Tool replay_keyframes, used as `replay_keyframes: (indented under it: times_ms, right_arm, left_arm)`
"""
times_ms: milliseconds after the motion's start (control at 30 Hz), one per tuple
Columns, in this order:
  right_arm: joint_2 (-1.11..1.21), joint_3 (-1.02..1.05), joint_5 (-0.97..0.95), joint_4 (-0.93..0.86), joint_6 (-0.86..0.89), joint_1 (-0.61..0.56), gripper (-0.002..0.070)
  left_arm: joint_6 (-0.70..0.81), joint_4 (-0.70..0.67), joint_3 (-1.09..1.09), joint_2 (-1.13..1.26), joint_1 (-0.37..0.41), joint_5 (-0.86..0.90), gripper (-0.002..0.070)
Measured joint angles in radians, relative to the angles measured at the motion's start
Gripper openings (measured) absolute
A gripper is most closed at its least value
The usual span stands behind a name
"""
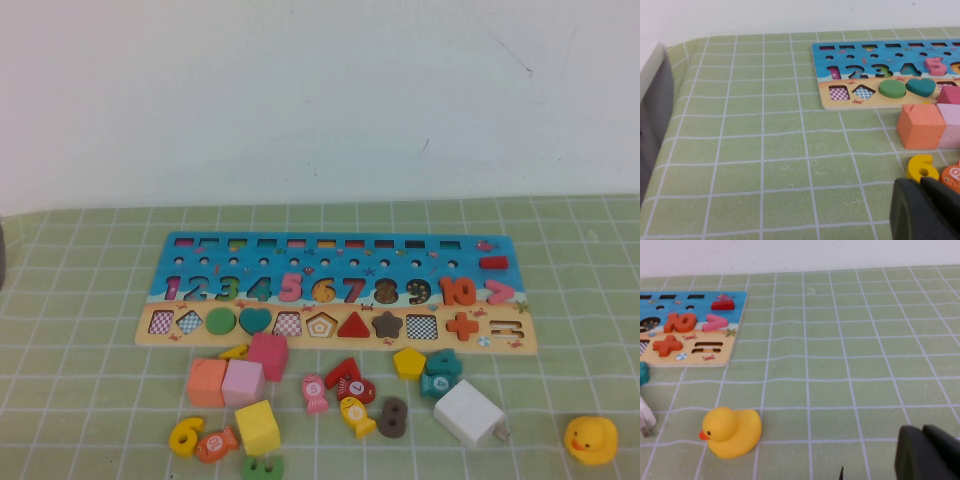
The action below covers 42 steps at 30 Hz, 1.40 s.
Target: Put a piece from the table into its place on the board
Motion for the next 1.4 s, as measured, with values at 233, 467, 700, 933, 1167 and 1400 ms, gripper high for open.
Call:
replay_keyframes:
  times_ms: [233,467,700,933,1167,1400]
  right_arm:
    - [0.0,0.0,0.0,0.0,0.0,0.0,-0.0001]
    - [0.0,0.0,0.0,0.0,0.0,0.0,-0.0001]
    - [0.0,0.0,0.0,0.0,0.0,0.0,-0.0001]
    - [0.0,0.0,0.0,0.0,0.0,0.0,-0.0001]
    - [0.0,0.0,0.0,0.0,0.0,0.0,-0.0001]
    - [0.0,0.0,0.0,0.0,0.0,0.0,-0.0001]
  left_arm:
    - [0.0,0.0,0.0,0.0,0.0,0.0,-0.0001]
    - [-0.044,-0.094,0.002,0.0,0.0,-0.03,-0.0001]
    - [-0.273,-0.699,0.004,0.0,0.0,-0.144,-0.0001]
    - [-0.291,-0.817,0.004,0.0,0.0,-0.174,-0.0001]
    - [-0.179,-0.838,-0.012,0.0,0.0,-0.141,-0.0001]
    - [0.127,-0.746,-0.278,0.113,0.0,0.098,-0.0001]
